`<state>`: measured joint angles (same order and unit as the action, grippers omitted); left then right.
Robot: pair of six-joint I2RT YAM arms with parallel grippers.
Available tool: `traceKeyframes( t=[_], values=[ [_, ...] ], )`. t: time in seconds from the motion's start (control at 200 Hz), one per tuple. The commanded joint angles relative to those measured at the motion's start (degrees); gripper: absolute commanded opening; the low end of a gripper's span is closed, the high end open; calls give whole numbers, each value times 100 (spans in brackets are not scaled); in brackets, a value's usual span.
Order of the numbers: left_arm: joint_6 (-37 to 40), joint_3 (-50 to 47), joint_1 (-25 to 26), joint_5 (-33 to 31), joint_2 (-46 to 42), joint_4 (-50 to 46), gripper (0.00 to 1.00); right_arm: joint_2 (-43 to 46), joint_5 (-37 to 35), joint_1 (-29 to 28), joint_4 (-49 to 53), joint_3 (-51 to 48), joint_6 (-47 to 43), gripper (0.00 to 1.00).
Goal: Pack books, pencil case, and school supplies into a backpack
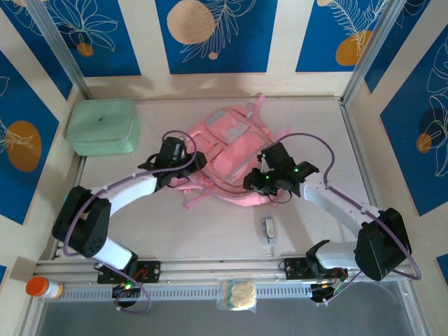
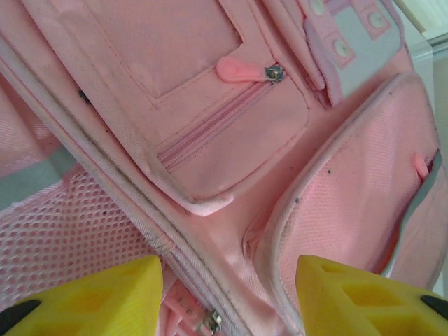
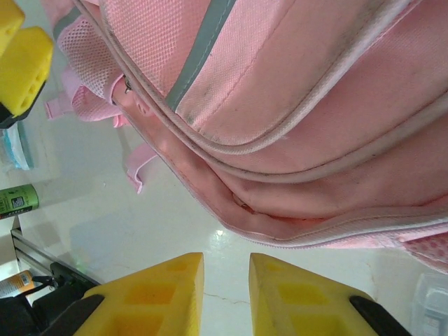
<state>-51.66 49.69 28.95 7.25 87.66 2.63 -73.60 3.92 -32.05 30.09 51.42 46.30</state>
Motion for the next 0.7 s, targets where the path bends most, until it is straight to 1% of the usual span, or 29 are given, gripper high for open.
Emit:
traceKeyframes(
  t=[0.0, 0.08, 0.2, 0.285, 0.395, 0.565, 0.695],
  values=[
    [-609, -106, 1, -249, 232, 654, 49, -31, -180, -83, -194, -15, 231, 24],
    [-921, -206, 1, -357, 445, 802, 47, -23, -214, -82, -170, -27, 245, 24],
    [-1291, -398, 3, -417, 715, 1360, 41, 9, -252, -70, -161, -58, 212, 24],
    [-1320, -209, 22, -407, 942, 1245, 39, -30, -190, -39, -206, -94, 245, 24],
    [-1364, -76, 95, -254, 1266, 1494, 28, -97, -140, -31, -260, -82, 226, 24],
    [-1551, -4, 264, -270, 1504, 1638, 28, -141, -125, 32, -310, -107, 234, 24],
    [-1554, 98, 482, -384, 1522, 1682, 22, -187, -215, 59, -245, -32, 120, 24]
  ],
)
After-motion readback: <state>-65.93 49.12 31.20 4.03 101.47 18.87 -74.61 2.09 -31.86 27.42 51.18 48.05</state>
